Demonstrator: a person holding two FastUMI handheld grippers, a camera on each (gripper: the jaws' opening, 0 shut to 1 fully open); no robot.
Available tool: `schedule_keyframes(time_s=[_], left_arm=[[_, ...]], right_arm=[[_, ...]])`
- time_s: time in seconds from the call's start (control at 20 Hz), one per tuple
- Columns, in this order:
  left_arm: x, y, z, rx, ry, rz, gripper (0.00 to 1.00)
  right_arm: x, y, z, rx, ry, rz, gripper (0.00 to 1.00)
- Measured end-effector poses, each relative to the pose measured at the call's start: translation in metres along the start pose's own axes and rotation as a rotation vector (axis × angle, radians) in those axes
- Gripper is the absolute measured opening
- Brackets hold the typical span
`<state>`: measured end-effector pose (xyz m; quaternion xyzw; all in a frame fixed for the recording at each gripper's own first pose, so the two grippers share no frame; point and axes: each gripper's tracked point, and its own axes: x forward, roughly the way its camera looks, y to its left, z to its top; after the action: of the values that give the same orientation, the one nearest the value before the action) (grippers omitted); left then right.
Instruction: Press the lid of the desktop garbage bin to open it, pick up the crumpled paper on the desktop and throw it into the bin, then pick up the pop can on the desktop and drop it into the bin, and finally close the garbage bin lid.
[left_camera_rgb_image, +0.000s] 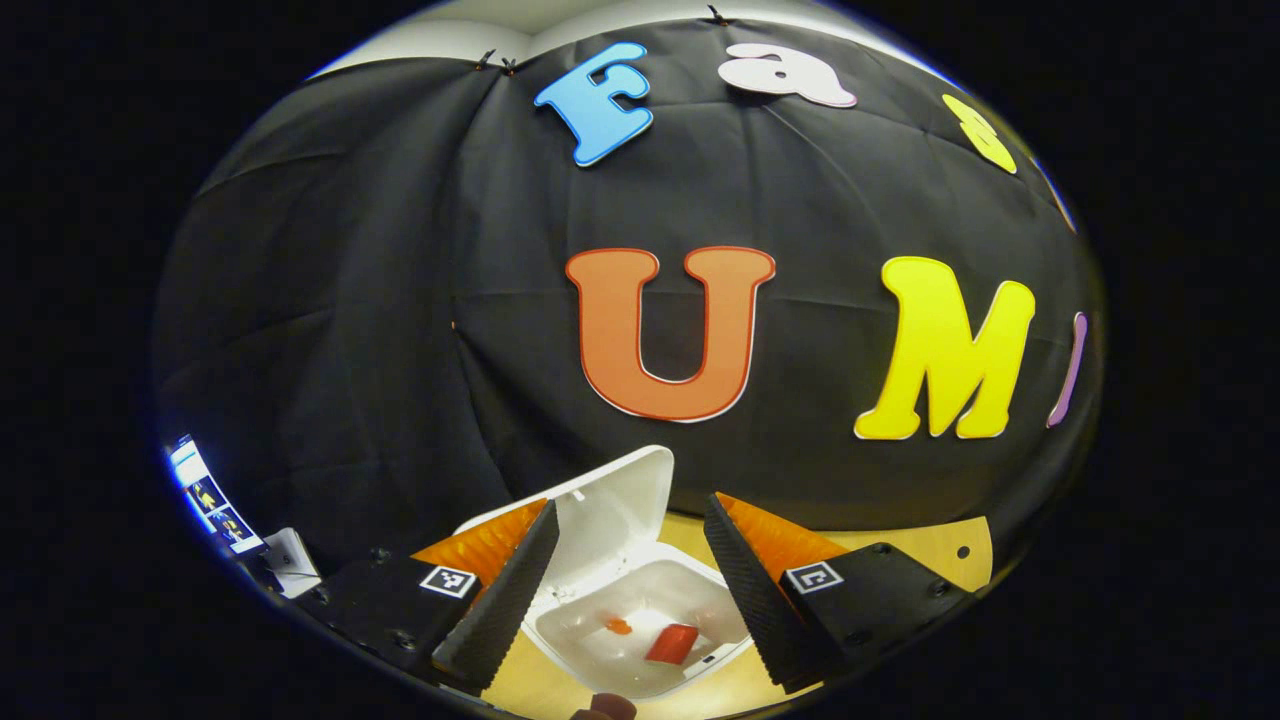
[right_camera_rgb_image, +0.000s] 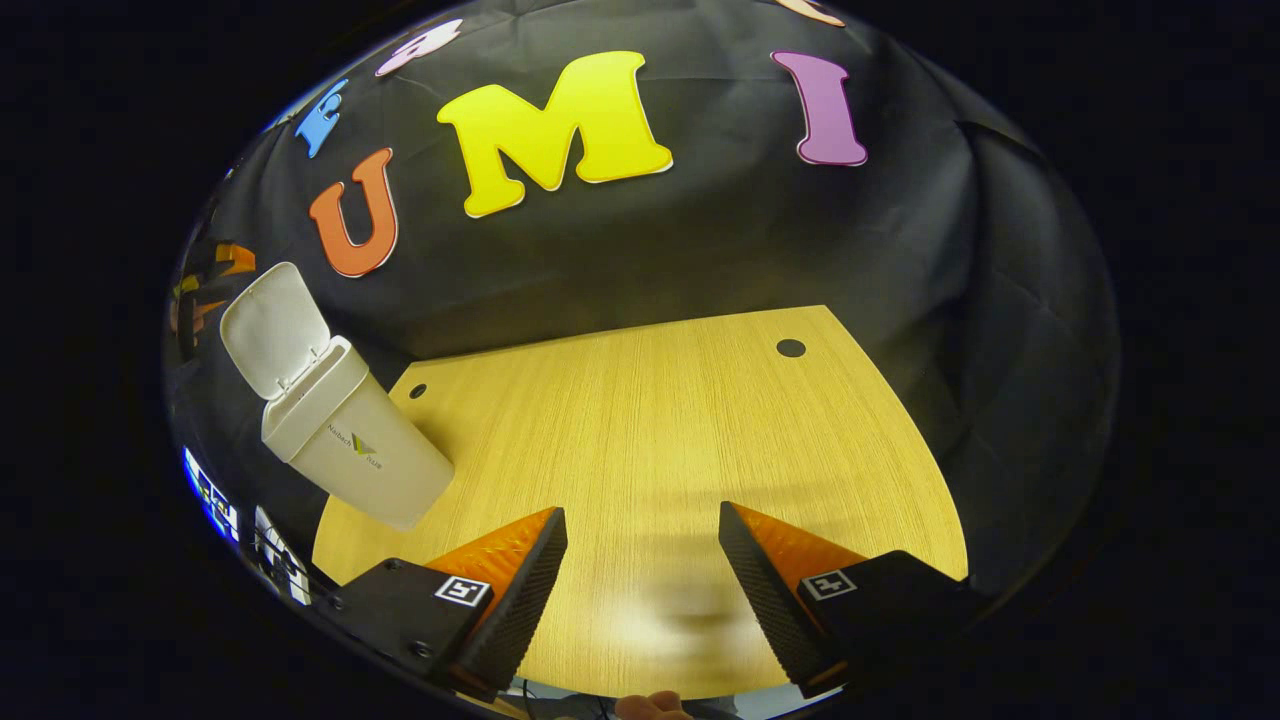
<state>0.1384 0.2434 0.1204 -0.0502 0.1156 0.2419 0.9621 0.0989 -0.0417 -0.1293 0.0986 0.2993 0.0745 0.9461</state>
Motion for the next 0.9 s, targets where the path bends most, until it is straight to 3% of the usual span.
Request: schedule_keyframes(time_s=[0.25, 0.5, 0.6, 0.9], left_arm=[[0.027, 0.028, 0.026, -0.033, -0.023, 0.071, 0.95], [0.061, 0.054, 0.012, -0.111, 0.049, 0.171, 0.96], [0.071, 0.056, 0.005, -0.129, 0.068, 0.203, 0.96], [0.080, 0.042, -0.013, -0.184, 0.109, 0.231, 0.97]], right_arm=[[0.005, 0.005, -0.002, -0.007, 0.017, 0.012, 0.96], [0.010, 0.010, -0.007, -0.039, 0.031, 0.015, 0.97], [0.012, 0.012, -0.008, -0.058, 0.035, 0.013, 0.93], [0.014, 0.026, -0.005, -0.069, 0.032, 0.056, 0.97]])
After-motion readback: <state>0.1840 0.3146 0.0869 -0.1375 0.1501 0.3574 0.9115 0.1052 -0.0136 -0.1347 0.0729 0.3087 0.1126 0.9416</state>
